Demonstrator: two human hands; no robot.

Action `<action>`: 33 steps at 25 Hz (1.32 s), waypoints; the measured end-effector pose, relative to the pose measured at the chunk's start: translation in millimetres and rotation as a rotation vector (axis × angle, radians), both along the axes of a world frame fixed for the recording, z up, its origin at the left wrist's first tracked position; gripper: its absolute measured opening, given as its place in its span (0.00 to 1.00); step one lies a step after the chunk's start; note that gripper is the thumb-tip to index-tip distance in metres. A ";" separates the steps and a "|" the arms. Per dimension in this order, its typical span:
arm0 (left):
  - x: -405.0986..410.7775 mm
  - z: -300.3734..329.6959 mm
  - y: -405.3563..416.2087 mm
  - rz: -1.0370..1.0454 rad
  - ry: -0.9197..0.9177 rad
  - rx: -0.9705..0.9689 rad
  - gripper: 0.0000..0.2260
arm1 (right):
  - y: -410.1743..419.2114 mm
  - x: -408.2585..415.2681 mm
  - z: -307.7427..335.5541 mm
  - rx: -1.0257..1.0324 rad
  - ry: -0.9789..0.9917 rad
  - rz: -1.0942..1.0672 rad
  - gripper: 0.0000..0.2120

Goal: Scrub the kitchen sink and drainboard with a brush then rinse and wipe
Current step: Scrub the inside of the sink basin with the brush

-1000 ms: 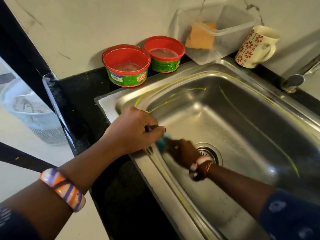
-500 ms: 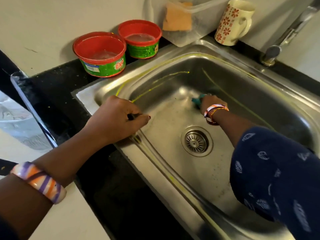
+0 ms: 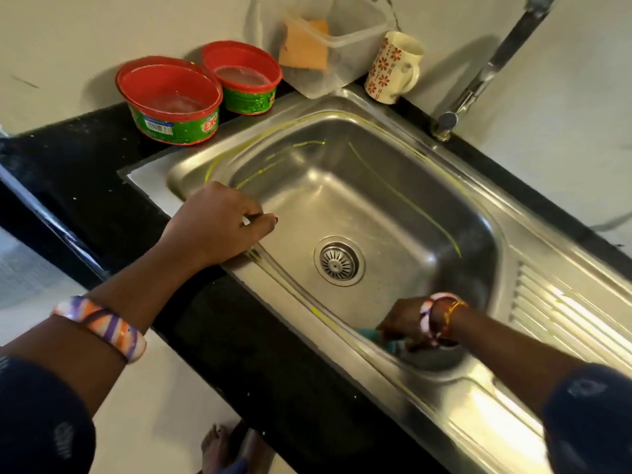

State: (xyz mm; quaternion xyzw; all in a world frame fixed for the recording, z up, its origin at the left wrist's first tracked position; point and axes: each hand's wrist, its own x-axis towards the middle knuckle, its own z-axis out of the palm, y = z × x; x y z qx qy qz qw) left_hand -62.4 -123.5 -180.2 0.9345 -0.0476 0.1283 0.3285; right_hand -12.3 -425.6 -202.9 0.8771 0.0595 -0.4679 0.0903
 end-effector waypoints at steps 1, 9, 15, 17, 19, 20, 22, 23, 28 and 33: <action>-0.1 -1.3 0.3 0.011 0.013 0.008 0.23 | 8.7 -11.4 1.2 0.048 0.014 -0.020 0.09; 2.8 -4.8 1.7 0.022 0.041 0.027 0.26 | 85.3 16.4 -31.4 0.591 -0.372 -0.094 0.15; 0.6 1.9 0.2 -0.011 -0.032 -0.006 0.24 | 37.5 42.7 -49.4 0.360 -0.439 -0.295 0.19; -1.7 2.4 0.0 0.014 -0.037 0.003 0.23 | 48.4 34.8 -54.6 0.467 -0.424 -0.334 0.18; -2.3 4.0 -2.4 0.019 -0.024 0.010 0.21 | 57.4 49.0 -58.3 0.539 -0.489 -0.349 0.18; -2.0 4.6 -3.4 0.020 -0.006 0.014 0.20 | 53.8 56.3 -58.2 0.505 -0.493 -0.340 0.18; -1.3 5.5 -3.6 0.024 0.006 0.024 0.20 | 46.1 53.3 -54.4 0.369 -0.498 -0.259 0.19; -1.4 5.2 -3.5 0.026 0.000 0.024 0.21 | 44.2 48.3 -53.0 0.333 -0.462 -0.224 0.19; -1.4 3.4 -3.5 0.044 -0.011 0.024 0.24 | 65.8 60.2 -40.5 0.437 -0.394 -0.147 0.17; -2.0 4.5 -5.0 0.130 0.004 -0.020 0.18 | 47.6 56.1 -39.2 0.345 -0.331 -0.108 0.18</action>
